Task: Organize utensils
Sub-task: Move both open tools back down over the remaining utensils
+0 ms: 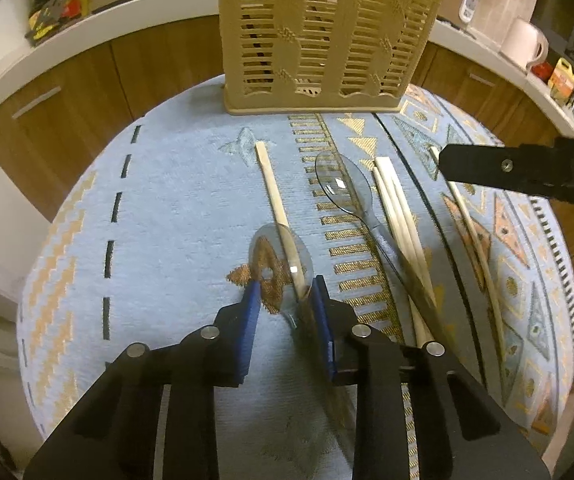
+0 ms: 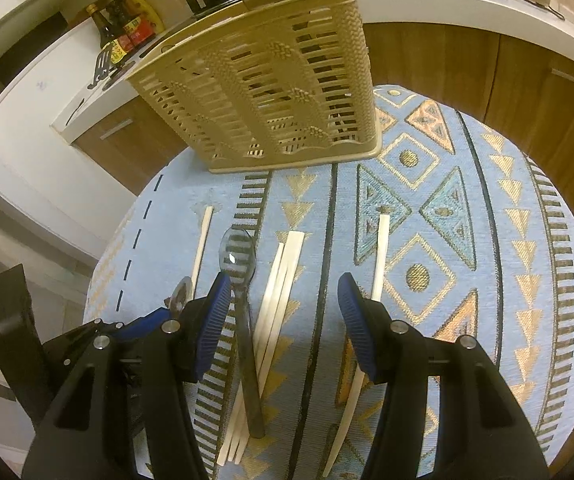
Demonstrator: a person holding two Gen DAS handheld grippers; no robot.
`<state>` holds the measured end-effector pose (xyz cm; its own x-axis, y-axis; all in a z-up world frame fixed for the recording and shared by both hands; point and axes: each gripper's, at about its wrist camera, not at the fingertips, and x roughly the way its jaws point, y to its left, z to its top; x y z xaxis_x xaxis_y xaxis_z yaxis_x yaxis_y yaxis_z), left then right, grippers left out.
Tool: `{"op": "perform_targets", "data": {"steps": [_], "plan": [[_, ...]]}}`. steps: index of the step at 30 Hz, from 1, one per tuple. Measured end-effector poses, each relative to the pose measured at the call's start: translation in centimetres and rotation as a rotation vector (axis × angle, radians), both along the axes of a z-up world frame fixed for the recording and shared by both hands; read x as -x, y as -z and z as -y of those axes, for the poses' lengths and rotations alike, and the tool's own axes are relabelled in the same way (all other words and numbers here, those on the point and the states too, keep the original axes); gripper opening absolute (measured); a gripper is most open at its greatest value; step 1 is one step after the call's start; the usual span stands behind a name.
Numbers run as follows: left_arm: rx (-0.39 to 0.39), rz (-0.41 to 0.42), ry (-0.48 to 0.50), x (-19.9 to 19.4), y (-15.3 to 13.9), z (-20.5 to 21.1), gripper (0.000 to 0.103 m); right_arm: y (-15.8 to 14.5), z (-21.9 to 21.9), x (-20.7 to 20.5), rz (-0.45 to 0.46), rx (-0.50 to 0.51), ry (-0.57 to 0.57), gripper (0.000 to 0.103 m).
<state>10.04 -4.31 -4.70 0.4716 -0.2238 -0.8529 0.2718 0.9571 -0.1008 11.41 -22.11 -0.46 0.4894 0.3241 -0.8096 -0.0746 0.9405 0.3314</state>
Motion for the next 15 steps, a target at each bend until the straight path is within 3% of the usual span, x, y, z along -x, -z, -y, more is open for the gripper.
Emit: {"op": "perform_targets", "data": {"steps": [8,12,15], "plan": [[0.257,-0.059,-0.003,-0.3,0.0,-4.3,0.017,0.6,-1.0,-0.5,-0.015,0.003,-0.017,0.052],[0.288,-0.060,-0.006,-0.2,0.0,-5.7,0.015,0.9,-2.0,-0.8,-0.024,0.007,-0.035,0.052],[0.262,-0.057,-0.024,-0.2,0.0,-6.6,0.014,1.1,-2.7,-1.1,-0.030,0.014,-0.047,0.052]]}}
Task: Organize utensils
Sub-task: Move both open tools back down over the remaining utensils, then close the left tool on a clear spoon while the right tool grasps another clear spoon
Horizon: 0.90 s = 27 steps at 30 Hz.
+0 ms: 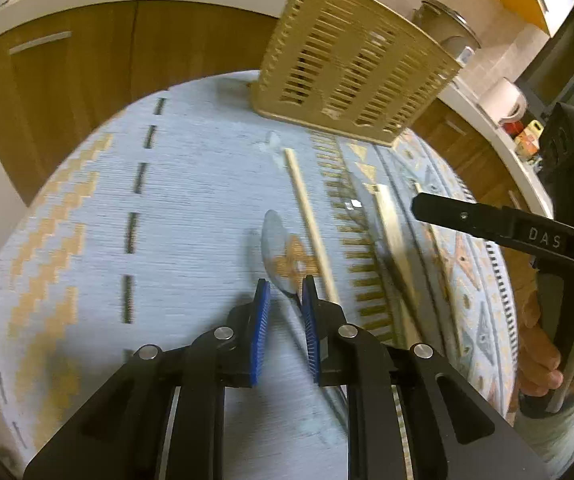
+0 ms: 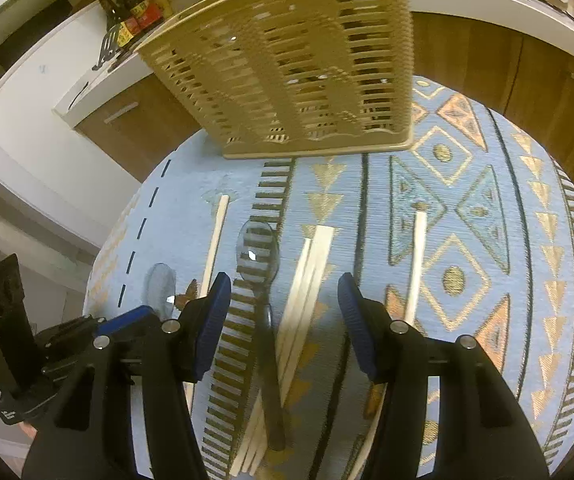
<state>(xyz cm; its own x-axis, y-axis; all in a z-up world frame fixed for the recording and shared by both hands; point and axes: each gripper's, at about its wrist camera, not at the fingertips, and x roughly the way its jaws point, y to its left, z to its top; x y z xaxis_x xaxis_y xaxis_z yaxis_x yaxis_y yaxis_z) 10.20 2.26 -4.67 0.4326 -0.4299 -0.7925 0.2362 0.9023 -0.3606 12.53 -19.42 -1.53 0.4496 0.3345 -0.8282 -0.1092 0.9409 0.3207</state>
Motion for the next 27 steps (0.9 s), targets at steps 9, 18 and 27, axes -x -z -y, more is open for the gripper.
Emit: {"op": "perform_targets", "data": {"steps": [9,18,27], "plan": [[0.033,-0.030,-0.043,-0.5,0.8,-3.7,0.015,0.4,-1.1,-0.8,-0.017,0.018,-0.020,0.052],[-0.030,-0.021,-0.066,-2.5,-0.3,-1.4,0.041,0.0,-2.0,-3.0,-0.016,0.050,-0.037,0.052],[-0.214,-0.022,-0.063,-2.8,-0.1,2.1,0.043,1.3,-4.5,-4.8,-0.043,0.128,-0.101,0.052]]}}
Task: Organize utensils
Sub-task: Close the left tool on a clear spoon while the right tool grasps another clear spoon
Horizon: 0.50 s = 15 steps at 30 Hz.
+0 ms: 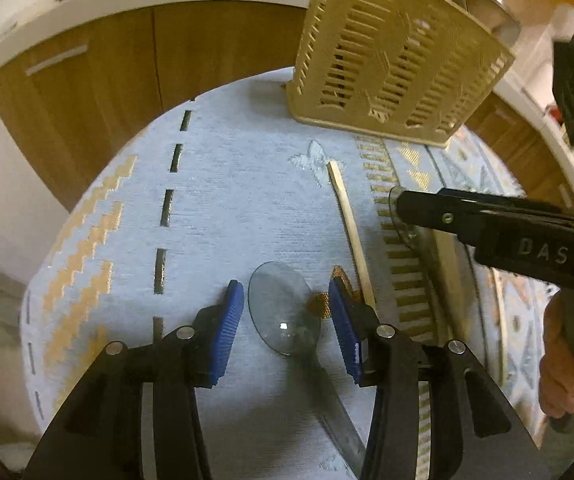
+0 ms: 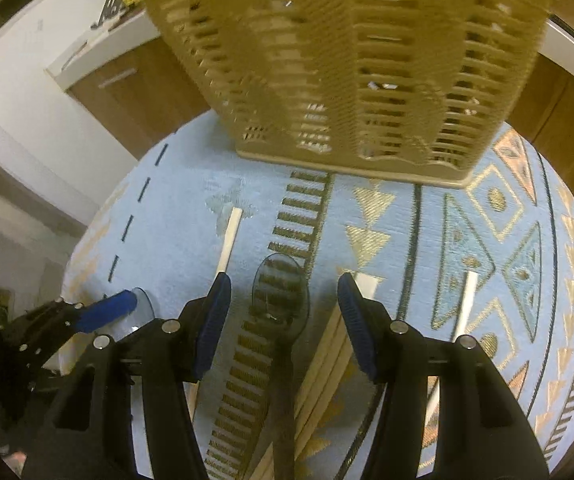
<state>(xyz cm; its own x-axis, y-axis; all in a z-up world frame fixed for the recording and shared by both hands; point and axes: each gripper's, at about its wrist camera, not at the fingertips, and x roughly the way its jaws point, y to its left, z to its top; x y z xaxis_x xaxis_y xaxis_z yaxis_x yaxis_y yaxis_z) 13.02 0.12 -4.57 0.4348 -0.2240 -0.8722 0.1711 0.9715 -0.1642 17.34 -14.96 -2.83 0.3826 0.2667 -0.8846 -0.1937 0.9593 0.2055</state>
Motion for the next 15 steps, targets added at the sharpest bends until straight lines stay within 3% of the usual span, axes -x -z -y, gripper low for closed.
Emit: {"op": "perform_targets", "data": {"steps": [3,5,15], "plan": [[-0.062,0.000,0.003,-0.2,0.1,0.9,0.042,0.3,-0.9,-0.2,-0.001,0.018,-0.026,0.051],[-0.092,0.001,0.004,-0.2,0.2,1.2,0.040,0.6,-1.4,-0.1,0.004,0.036,-0.051,0.038],[-0.171,0.002,0.011,-0.5,0.3,2.0,0.036,1.2,-2.7,0.8,0.002,0.126,-0.083,0.037]]}}
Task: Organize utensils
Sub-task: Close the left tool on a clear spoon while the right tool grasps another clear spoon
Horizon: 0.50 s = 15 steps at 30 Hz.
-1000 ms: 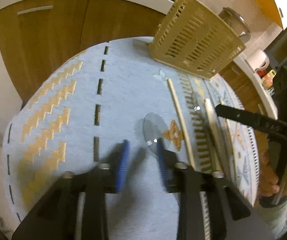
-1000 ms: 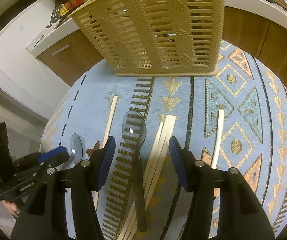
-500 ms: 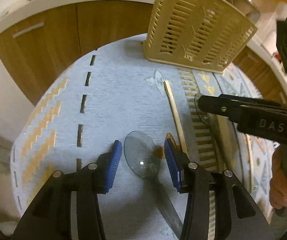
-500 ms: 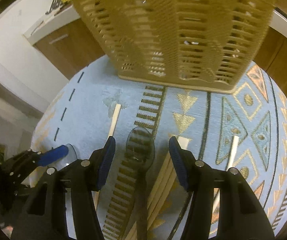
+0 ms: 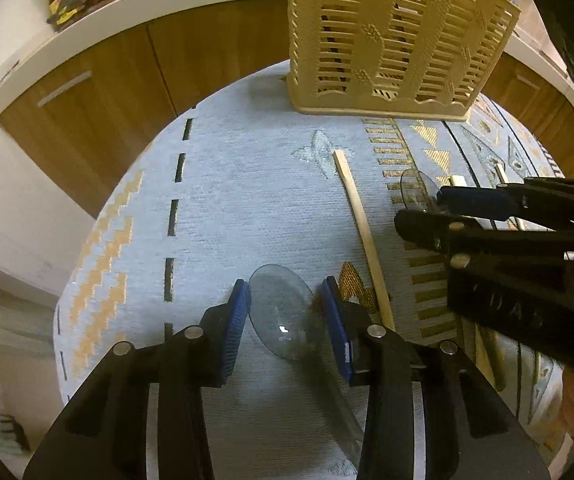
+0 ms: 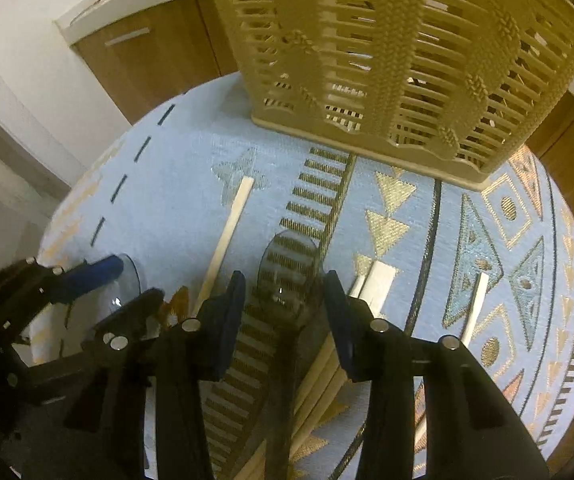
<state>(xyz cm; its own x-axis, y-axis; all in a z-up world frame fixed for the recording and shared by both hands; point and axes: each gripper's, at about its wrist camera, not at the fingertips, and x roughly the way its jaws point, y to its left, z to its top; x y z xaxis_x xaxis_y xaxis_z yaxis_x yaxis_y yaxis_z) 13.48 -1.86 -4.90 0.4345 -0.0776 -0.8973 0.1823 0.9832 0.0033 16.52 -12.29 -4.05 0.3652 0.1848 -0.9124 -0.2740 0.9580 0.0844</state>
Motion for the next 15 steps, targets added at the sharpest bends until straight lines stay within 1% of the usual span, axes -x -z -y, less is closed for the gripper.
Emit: {"op": "perform_targets", "data": {"steps": [2,3,4,7,10,12,15], "plan": [[-0.002,0.003,0.001,0.0,0.0,0.1,0.035,0.0,-0.4,0.2,0.000,0.013,-0.003,0.037],[-0.001,0.004,0.000,-0.1,0.1,0.3,0.034,0.0,-0.5,0.2,0.003,0.017,-0.003,0.035],[0.001,0.006,-0.001,0.0,0.0,0.3,0.034,0.0,-0.6,0.3,0.007,0.020,-0.003,0.029],[0.003,0.014,0.002,0.4,-0.1,0.2,0.033,0.0,-0.4,0.3,0.010,-0.004,0.001,0.029],[0.022,0.039,0.006,0.8,-0.4,0.0,0.033,-0.5,1.1,1.1,0.030,-0.037,0.013,0.029],[0.049,0.088,0.002,1.5,-1.3,-0.4,0.033,-1.3,2.3,2.0,0.069,-0.079,0.021,0.029],[0.071,0.173,0.015,2.6,-2.9,-0.4,0.032,-2.6,4.3,3.9,0.130,-0.169,0.041,0.029]]}}
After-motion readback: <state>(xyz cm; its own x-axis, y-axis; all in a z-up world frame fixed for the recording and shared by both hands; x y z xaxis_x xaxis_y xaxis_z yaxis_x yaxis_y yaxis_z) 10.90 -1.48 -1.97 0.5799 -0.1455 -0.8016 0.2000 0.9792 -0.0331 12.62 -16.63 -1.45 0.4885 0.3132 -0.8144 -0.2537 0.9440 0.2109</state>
